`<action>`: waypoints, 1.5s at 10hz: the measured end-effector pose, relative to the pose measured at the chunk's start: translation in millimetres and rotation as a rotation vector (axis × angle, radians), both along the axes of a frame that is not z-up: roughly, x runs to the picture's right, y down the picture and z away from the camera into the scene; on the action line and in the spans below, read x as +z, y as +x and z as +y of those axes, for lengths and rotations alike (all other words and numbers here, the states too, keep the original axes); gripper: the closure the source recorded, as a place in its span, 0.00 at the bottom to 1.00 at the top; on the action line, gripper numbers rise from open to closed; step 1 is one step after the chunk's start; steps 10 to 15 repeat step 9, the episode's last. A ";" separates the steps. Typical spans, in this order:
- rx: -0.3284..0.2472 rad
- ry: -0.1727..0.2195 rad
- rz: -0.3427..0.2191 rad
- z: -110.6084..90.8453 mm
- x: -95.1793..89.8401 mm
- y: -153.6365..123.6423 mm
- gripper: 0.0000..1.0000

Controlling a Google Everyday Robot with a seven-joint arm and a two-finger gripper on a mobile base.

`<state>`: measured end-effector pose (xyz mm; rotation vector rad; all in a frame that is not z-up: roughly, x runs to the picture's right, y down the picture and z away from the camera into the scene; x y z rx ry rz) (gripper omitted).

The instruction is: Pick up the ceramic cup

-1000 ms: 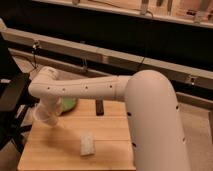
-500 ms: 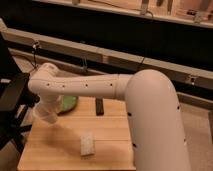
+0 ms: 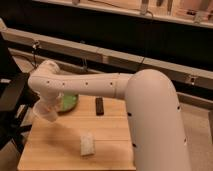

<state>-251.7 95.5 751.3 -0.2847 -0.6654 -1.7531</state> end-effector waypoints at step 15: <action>-0.004 0.004 -0.004 -11.5 -0.3 0.6 0.96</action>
